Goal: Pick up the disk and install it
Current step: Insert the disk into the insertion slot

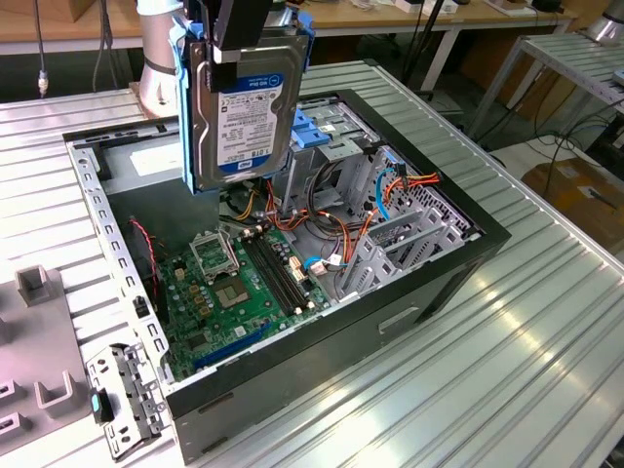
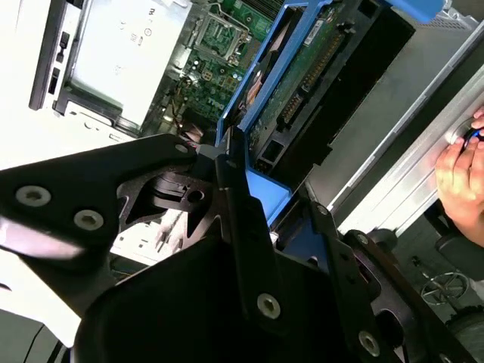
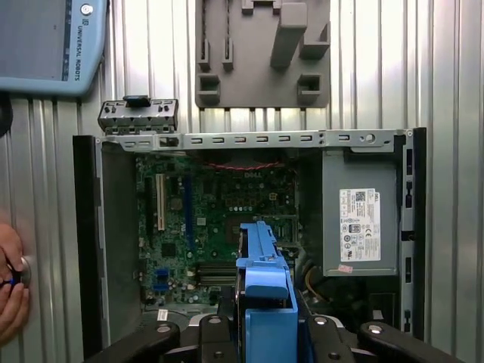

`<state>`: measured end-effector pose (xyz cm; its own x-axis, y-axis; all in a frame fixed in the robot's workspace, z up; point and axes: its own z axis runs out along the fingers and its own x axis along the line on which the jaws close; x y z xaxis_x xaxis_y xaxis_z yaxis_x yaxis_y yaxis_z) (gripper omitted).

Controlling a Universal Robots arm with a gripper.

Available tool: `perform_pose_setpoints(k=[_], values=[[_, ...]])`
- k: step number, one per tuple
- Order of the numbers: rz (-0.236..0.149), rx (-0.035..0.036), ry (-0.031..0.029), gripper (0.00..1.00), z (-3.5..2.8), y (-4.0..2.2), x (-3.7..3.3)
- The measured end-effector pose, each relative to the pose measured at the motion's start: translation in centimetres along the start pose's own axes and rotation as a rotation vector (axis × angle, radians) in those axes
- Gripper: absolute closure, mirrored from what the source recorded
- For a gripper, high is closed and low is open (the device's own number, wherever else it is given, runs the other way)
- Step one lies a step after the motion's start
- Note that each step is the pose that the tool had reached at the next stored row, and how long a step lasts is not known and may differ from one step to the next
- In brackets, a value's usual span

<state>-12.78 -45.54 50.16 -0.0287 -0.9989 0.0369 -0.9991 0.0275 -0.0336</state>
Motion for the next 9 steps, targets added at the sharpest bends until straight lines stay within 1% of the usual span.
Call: perform_pose_setpoints(k=[4,5,6,7,8,9], values=[[0.0,0.0,0.0001,0.63,0.05,-0.03,0.97],[0.0,0.0,0.0001,0.63,0.07,-0.04,1.39],[0.0,-0.0001,0.0002,0.63,0.11,-0.06,2.05],[0.0,0.0,0.0,0.63,0.14,-0.06,2.41],[0.0,0.0,0.0,0.63,0.16,-0.07,2.63],[0.0,-0.0001,0.0001,0.63,0.19,-0.08,3.09]])
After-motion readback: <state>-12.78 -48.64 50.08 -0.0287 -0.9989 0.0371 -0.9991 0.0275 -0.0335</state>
